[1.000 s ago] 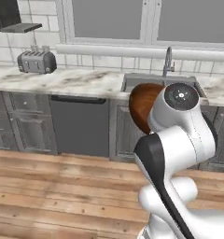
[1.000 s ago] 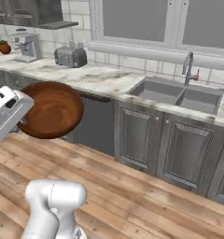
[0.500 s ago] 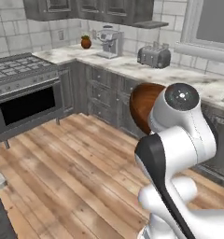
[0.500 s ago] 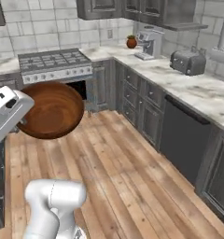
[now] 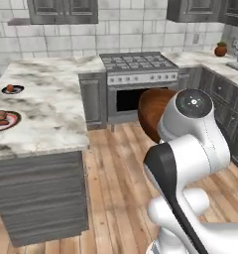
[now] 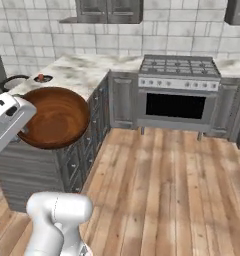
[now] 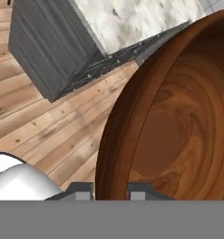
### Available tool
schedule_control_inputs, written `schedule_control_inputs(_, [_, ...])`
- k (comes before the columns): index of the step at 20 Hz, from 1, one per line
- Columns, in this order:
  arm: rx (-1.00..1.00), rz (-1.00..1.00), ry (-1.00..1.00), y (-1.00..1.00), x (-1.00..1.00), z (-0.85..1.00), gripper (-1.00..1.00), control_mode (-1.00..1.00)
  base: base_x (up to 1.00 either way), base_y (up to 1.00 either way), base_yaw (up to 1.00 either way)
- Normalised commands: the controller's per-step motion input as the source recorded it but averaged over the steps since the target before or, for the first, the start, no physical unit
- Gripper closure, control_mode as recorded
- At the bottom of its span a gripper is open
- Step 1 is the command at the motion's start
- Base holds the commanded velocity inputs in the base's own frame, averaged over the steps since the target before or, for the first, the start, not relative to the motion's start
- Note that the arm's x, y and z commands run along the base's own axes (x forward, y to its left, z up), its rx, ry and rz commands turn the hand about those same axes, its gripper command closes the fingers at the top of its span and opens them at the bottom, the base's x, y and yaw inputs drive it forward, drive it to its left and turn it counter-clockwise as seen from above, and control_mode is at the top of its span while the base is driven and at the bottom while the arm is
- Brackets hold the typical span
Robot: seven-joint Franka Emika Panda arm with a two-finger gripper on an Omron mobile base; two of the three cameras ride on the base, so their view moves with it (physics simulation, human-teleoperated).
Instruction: Take the smaller bowl and place it next to the appetizer plate on the dining counter , and place the larger bowl next to the plate with cooked food.
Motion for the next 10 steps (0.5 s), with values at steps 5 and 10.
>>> schedule_control_inputs(5, [0.0,0.0,0.0,0.0,0.0,0.0,1.0,1.0,0.39,0.0,0.89])
schedule_control_inputs(10, [0.0,0.0,0.0,0.0,0.0,0.0,1.0,1.0,0.54,0.07,0.77])
